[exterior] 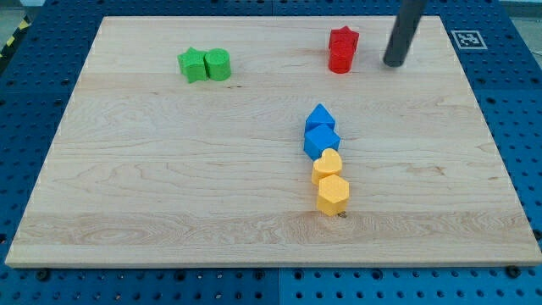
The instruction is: Place the red circle to the right of the green circle
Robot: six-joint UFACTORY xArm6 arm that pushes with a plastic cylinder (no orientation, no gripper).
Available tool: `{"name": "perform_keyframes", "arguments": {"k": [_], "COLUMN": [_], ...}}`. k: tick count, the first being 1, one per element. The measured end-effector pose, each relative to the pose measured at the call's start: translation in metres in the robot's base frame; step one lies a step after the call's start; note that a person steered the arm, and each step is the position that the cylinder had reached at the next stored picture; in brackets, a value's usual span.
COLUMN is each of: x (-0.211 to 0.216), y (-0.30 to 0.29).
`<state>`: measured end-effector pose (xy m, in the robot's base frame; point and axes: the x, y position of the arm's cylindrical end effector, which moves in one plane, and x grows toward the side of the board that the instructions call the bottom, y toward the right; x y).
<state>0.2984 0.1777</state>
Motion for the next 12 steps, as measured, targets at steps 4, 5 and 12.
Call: {"name": "perform_keyframes", "arguments": {"k": [4,5,12], "x": [0.036,0.034,-0.031], "y": [-0.079,-0.090,-0.118]}}
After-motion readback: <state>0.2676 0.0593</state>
